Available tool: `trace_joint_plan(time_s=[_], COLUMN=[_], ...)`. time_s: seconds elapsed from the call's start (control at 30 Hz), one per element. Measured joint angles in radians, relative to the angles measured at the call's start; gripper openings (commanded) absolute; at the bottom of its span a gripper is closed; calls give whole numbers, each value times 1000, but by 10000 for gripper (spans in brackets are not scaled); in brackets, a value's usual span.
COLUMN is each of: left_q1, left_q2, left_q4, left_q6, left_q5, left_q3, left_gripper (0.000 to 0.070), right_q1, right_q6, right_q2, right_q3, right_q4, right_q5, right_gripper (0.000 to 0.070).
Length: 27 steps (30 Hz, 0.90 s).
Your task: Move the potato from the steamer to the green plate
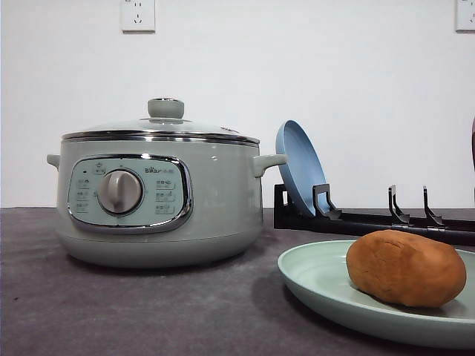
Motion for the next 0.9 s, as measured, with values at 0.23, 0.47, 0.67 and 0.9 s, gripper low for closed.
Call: trace_joint_plan(time_s=[0.23,0.47,0.67,0.9], left_q1=[0,0,0,0], left_q2=[0,0,0,0], left_q4=[0,0,0,0], left_q6=[0,0,0,0], left_q5=[0,0,0,0], left_q3=[0,0,0,0], left_gripper=[0,0,0,0], right_q1=[0,0,0,0], right_q6=[0,0,0,0], right_q2=[0,0,0,0], right_q3=[0,0,0,0], right_q4=[0,0,0,0], right_q5=[0,0,0,0], right_gripper=[14,14,14,14])
